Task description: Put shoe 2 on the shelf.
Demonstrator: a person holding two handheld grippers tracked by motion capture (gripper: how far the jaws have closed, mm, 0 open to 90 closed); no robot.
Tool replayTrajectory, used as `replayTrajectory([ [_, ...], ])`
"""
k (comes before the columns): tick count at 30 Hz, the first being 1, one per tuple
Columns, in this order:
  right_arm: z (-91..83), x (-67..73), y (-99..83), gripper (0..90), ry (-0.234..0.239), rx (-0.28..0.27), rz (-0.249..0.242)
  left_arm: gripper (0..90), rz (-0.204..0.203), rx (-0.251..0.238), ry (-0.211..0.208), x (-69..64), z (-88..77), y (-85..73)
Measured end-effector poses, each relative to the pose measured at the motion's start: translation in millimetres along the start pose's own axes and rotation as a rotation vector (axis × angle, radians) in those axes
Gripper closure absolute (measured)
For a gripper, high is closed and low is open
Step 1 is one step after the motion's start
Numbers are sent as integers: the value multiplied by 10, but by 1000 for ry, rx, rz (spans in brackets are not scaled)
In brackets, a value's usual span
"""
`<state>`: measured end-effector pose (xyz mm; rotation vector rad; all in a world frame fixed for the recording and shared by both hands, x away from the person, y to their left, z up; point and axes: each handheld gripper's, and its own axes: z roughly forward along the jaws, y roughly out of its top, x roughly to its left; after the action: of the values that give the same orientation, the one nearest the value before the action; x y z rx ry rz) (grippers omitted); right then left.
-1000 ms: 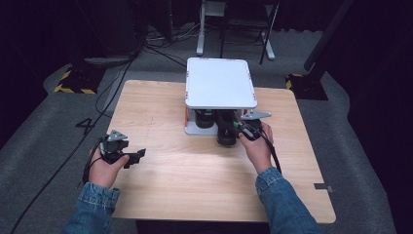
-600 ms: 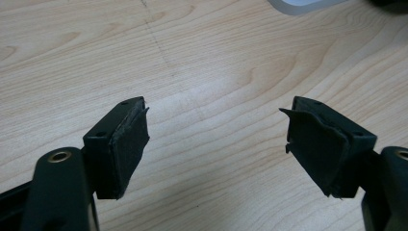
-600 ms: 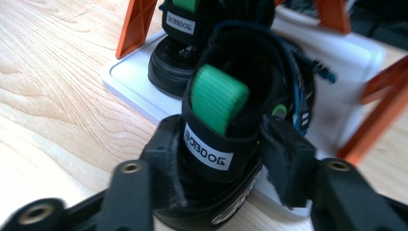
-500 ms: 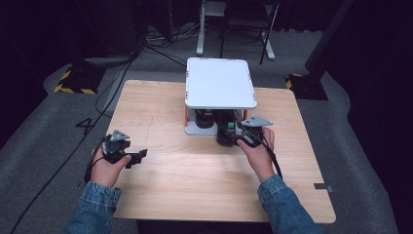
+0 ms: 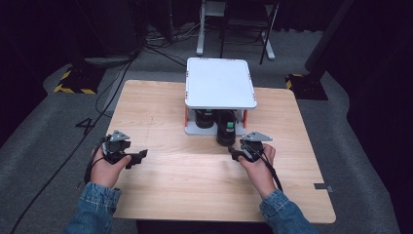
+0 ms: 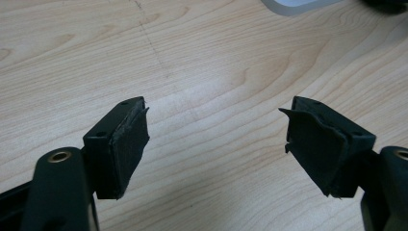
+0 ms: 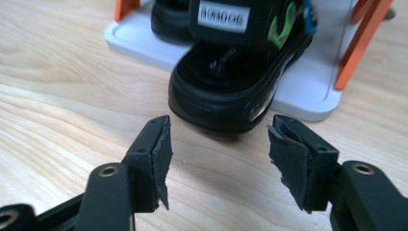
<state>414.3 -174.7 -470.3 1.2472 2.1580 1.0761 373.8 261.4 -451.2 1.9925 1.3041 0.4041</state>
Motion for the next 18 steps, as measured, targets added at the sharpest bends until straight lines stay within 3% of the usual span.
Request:
replayTrajectory([
  [5, 199, 25, -7, 358, -18, 15, -3, 232, -6, -1, 6, 11, -29, -50],
  [8, 278, -10, 31, 331, -33, 6, 28, 232, -13, -1, 12, 31, -78, -104],
  [11, 313, -60, 108, 342, 16, 11, 43, 237, -26, 0, 16, 52, -131, -154],
  [14, 384, -93, 204, 357, 29, 33, -1, 238, -38, -1, 27, 83, -186, -220],
  [18, 505, -172, 309, 380, 21, 34, -8, 240, -57, -2, 45, 119, -264, -311],
])
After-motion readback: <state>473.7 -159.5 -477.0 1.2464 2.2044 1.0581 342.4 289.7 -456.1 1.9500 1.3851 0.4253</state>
